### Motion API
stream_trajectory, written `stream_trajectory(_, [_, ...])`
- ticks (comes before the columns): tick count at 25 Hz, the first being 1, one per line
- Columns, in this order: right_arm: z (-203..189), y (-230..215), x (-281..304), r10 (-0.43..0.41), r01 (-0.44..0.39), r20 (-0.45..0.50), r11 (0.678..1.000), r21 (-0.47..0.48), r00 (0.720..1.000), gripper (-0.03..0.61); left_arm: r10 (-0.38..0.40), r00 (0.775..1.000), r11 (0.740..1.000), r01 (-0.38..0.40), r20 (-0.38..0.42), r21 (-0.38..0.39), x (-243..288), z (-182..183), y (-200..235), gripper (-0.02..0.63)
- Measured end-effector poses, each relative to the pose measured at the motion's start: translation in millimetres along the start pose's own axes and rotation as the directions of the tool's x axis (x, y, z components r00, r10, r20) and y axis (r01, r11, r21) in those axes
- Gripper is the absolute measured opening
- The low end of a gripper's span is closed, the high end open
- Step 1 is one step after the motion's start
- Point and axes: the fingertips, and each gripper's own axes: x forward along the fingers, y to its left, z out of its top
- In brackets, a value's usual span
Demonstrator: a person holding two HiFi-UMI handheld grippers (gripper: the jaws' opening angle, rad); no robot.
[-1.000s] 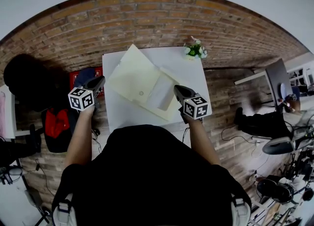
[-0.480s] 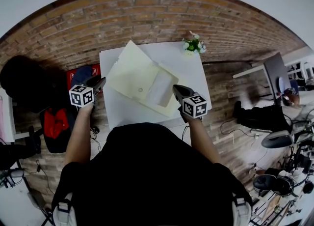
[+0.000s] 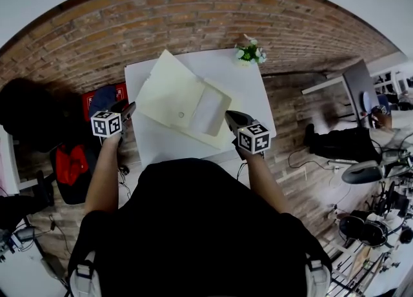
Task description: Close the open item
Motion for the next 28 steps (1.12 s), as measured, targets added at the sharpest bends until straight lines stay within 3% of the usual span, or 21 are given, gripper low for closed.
stream_trajectory(13, [-29, -6, -13, -0.049, 0.05, -0.026, 0.997, 0.057, 0.998, 0.021, 0.025, 0.994, 1.0, -0.025, -0.108, 0.002, 29, -37, 27, 0.23])
stream_trajectory(28, [-56, -9, -22, -0.082, 0.087, -0.05, 0.991, 0.105, 0.995, 0.021, -0.041, 0.965, 0.999, 0.033, -0.259, -0.034, 57, -77, 27, 0.213])
